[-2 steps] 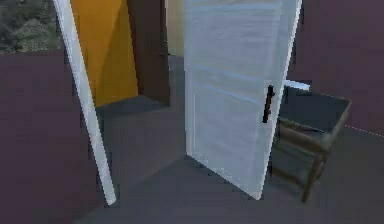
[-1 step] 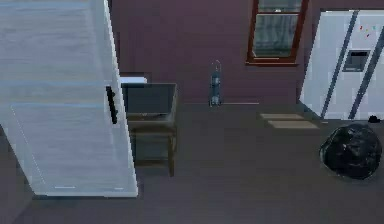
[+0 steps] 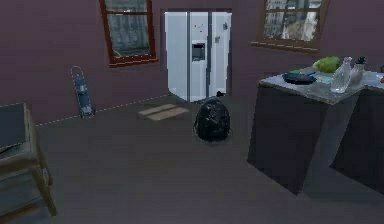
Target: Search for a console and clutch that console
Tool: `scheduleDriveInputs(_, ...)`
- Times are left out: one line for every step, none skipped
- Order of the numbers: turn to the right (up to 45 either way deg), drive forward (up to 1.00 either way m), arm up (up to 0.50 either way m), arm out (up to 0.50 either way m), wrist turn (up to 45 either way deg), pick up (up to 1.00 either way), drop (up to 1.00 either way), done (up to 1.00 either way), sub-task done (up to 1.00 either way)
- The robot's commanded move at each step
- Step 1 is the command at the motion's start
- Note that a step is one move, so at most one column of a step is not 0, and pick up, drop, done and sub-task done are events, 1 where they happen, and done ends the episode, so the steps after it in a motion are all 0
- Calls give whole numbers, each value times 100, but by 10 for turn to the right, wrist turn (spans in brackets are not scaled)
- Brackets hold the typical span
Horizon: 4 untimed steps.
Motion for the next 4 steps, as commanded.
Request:
scheduleDriveInputs(30,0,0,0,0,0,0,0,0)
scheduleDriveInputs(450,0,0,0,0,0,0,0,0)
scheduleDriveInputs(90,0,0,0,0,0,0,0,0)
scheduleDriveInputs(0,45,0,0,0,0,0,0,0)
